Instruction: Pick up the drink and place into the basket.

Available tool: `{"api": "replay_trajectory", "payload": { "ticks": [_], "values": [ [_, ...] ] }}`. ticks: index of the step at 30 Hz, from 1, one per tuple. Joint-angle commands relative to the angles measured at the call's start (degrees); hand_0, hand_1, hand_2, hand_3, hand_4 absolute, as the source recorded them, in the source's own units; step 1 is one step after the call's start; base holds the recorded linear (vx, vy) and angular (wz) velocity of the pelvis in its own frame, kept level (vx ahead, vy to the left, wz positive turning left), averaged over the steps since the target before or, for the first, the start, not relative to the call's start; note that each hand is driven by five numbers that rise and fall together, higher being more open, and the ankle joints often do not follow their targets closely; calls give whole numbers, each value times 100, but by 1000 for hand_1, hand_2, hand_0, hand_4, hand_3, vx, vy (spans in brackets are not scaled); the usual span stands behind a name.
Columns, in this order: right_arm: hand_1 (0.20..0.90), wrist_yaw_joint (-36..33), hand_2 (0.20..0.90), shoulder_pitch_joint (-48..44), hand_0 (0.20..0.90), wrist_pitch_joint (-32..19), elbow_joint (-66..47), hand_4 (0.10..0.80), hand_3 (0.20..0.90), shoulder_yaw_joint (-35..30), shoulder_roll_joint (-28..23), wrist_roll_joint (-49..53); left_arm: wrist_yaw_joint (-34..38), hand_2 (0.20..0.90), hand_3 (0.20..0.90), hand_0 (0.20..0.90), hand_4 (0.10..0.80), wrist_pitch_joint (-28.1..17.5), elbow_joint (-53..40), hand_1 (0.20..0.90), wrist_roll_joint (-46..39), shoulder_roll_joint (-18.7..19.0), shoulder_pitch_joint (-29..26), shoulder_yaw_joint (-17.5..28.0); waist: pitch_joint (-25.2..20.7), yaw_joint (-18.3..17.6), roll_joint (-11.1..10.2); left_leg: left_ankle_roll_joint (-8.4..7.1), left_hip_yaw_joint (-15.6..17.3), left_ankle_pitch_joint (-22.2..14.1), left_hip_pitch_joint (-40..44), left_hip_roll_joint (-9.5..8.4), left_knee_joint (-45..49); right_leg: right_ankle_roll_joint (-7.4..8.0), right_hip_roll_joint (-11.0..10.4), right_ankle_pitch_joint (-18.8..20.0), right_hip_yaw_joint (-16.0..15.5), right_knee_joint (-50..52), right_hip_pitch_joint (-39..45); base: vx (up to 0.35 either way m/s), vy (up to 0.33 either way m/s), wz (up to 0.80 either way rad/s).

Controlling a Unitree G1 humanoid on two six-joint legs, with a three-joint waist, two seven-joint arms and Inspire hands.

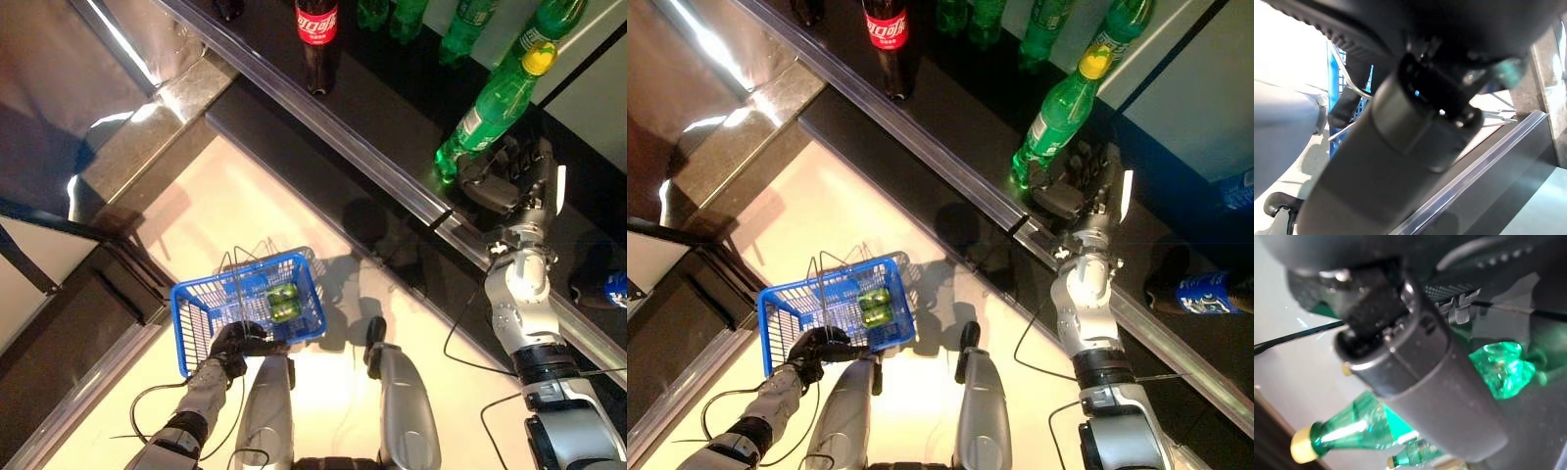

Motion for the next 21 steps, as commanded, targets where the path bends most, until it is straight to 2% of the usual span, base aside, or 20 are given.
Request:
{"api": "replay_trajectory", "payload": {
  "ticks": [1,21],
  "values": [
    [900,182,900,-721,900,-361,-252,800,900,-465,-719,144,-178,300,200,300,100,-212,-520,300,78,510,415,-190,-241,130,56,129,-106,-318,-440,111,952,332,-366,305,-143,-616,590,0,0,0],
    [900,363,900,-1697,900,-48,465,800,900,-48,-1067,206,-245,300,200,300,100,-163,-566,300,45,564,331,-401,-213,256,132,151,-148,-333,-458,47,942,308,-378,266,-182,-496,484,0,1,3]
  ]
}}
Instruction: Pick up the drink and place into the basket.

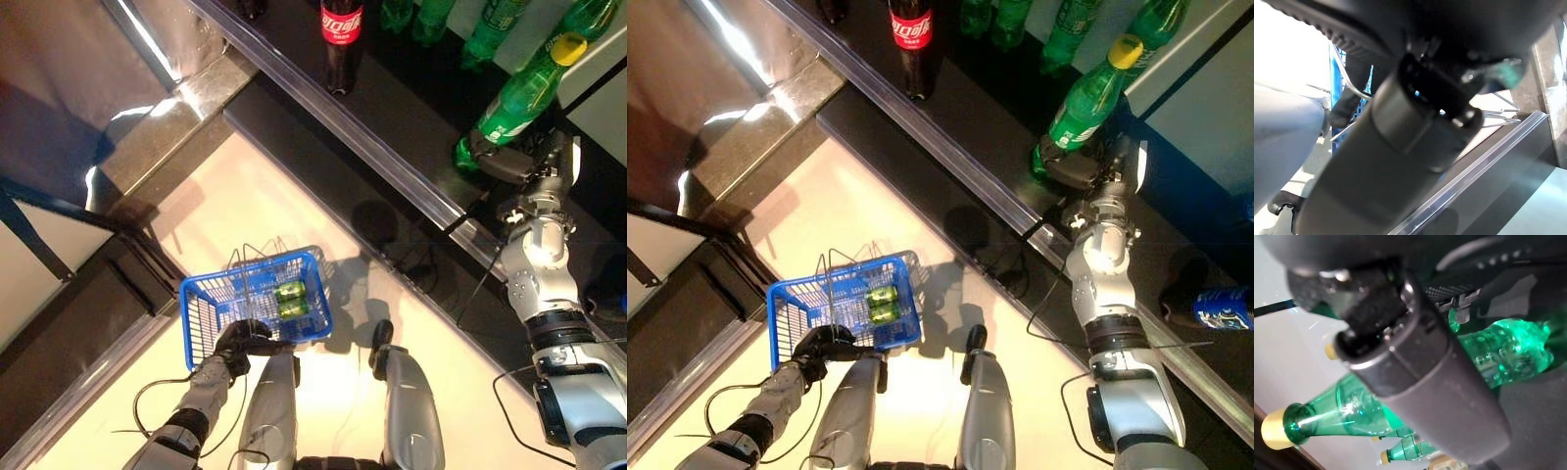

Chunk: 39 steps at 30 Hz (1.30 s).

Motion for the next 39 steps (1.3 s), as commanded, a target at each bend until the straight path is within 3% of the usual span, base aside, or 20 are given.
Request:
{"api": "replay_trajectory", "payload": {
  "ticks": [1,20,21,39],
  "values": [
    [900,86,900,-762,900,-404,-306,800,900,-40,-773,-39,-89,300,200,300,100,-229,-489,300,42,493,369,-195,-210,120,32,162,-18,-338,-391,109,841,332,-293,324,-70,-610,457,0,0,0],
    [900,394,900,-1368,900,-241,-14,800,900,370,-800,105,-117,300,200,300,100,-236,-485,300,-18,512,251,-294,-188,174,67,186,-31,-333,-345,69,698,338,-305,306,-77,-560,331,0,0,0],
    [300,523,300,-1404,300,-294,-14,100,200,394,-784,131,-122,300,200,300,100,-249,-472,300,-16,502,241,-302,-195,181,70,192,-33,-332,-327,57,670,341,-309,306,-87,-568,331,0,0,0],
    [300,392,300,-1416,300,-388,-27,100,200,418,-699,16,-117,300,200,300,100,-302,-435,300,-6,491,166,-359,-221,159,68,239,-4,-368,-204,-4,479,404,-340,354,-72,-628,260,0,0,0]
  ]
}}
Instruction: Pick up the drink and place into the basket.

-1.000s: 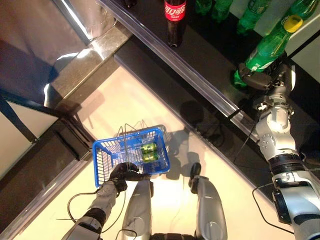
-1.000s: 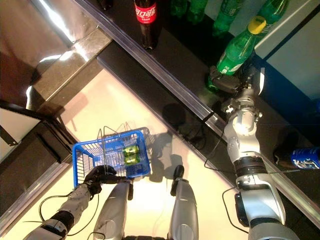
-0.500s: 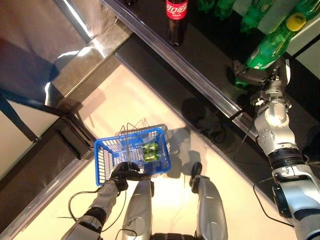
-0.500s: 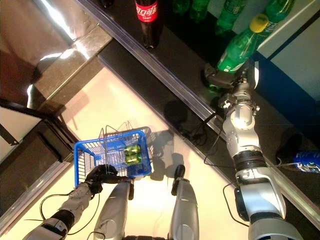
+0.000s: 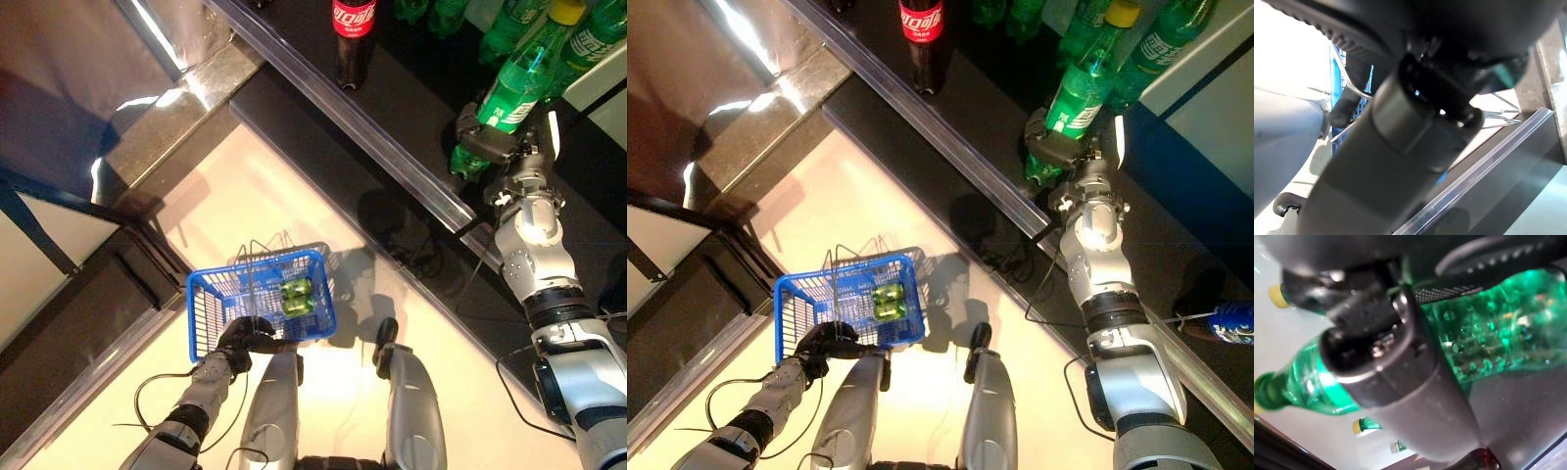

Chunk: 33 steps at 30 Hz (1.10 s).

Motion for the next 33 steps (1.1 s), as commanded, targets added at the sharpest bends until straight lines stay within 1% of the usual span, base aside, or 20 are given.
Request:
{"api": "replay_trajectory", "payload": {
  "ticks": [1,10,14,19,20,26,27,32,33],
  "values": [
    [300,-16,300,-751,300,-614,-443,100,200,-88,-586,16,-68,300,200,300,100,-308,-406,300,5,455,267,-150,-226,96,21,237,16,-369,-150,80,615,339,-252,401,-47,-688,363,0,0,0],
    [300,-52,300,-715,300,-606,-468,100,200,-120,-588,18,-91,300,200,300,100,-282,-380,300,14,476,250,-140,-238,95,-11,261,40,-386,-67,77,550,378,-267,433,-28,-715,379,0,0,0],
    [300,-52,300,-582,300,-659,-516,100,200,-107,-572,-41,-111,300,200,300,100,-295,-394,300,14,487,309,-137,-300,90,-27,281,61,-317,167,58,278,408,-241,501,-28,-935,555,42,-7,0],
    [300,-65,300,-352,300,-710,-625,100,200,-188,-501,-106,-188,300,200,300,100,-366,-347,300,108,494,462,-40,-486,95,-70,272,115,-206,521,32,-148,456,-199,608,-60,-1327,883,68,0,-1],
    [300,-54,300,-222,300,-687,-684,100,200,-236,-480,-113,-209,300,200,300,100,-368,-320,300,152,490,536,-1,-639,90,-107,255,192,-96,696,30,-425,483,-185,698,-100,-1575,1059,123,1,2],
    [300,-12,300,353,300,-549,-922,100,200,-370,-421,-108,-342,300,200,300,100,-384,-206,300,483,454,901,164,-1228,118,-184,174,427,185,1536,27,-1494,579,-53,909,-235,-2448,1883,166,5,-4],
    [300,28,300,555,300,-536,-1001,100,200,-408,-385,-65,-357,300,200,300,100,-367,-156,300,574,436,1003,214,-1409,116,-212,158,475,252,1749,32,-1740,603,-21,973,-269,-2643,2083,210,-2,-7],
    [300,38,300,1075,300,-472,-1369,100,200,-443,-281,-132,-373,300,200,300,100,-311,-69,300,824,393,1247,361,-1887,101,-260,111,623,475,2223,96,-2363,646,63,1117,-362,-3068,2523,172,-4,5],
    [300,32,300,1128,300,-475,-1416,100,200,-443,-272,-129,-384,300,200,300,100,-304,-67,300,818,398,1261,380,-1927,97,-262,108,636,492,2264,100,-2408,647,72,1127,-365,-3103,2563,116,1,5]
  ]
}}
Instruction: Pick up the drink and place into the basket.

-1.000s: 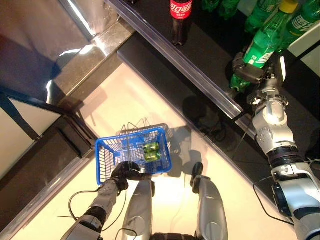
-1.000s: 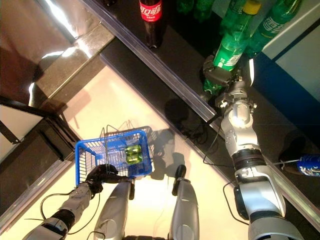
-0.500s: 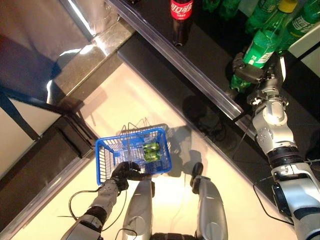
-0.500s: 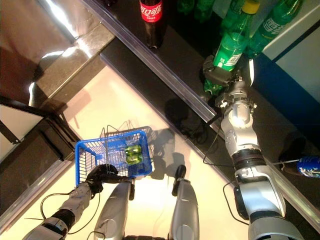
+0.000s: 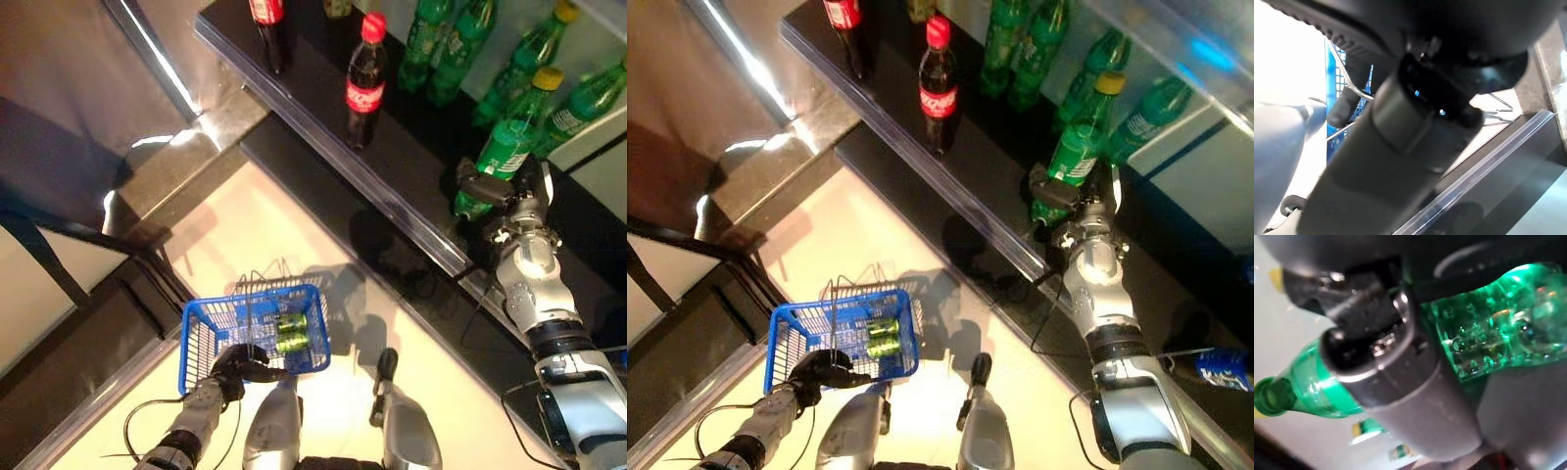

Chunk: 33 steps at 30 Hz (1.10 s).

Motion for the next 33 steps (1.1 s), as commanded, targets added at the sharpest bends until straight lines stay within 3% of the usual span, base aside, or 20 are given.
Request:
{"api": "replay_trajectory", "payload": {
  "ticks": [1,13,22,33],
  "values": [
    [300,54,300,-54,300,-727,-758,100,200,-188,-267,-128,-84,300,200,300,100,-408,-100,300,55,407,469,-119,-1863,43,-311,-80,453,7,-75,87,-165,283,-215,90,19,98,-264,68,0,10],
    [300,372,300,600,300,-418,-1381,100,200,-290,-9,-151,-139,300,200,300,100,-498,-108,300,113,354,662,195,-2357,11,-377,-68,596,-48,207,105,-265,292,-203,115,-65,-122,59,36,5,3],
    [300,1162,300,1309,300,-4,-2261,100,200,-145,318,-263,-266,300,200,300,100,-545,-428,300,32,273,796,495,-2570,-41,-411,-56,635,-84,294,139,-279,287,-200,61,-73,-136,163,7,3,0],
    [300,1703,300,1785,300,410,-2852,100,200,176,321,-204,-523,300,200,300,100,-611,-1481,300,-501,278,882,529,-2620,22,-437,-73,637,-104,305,172,-279,318,-238,47,-181,-136,196,0,0,0]
  ]
}}
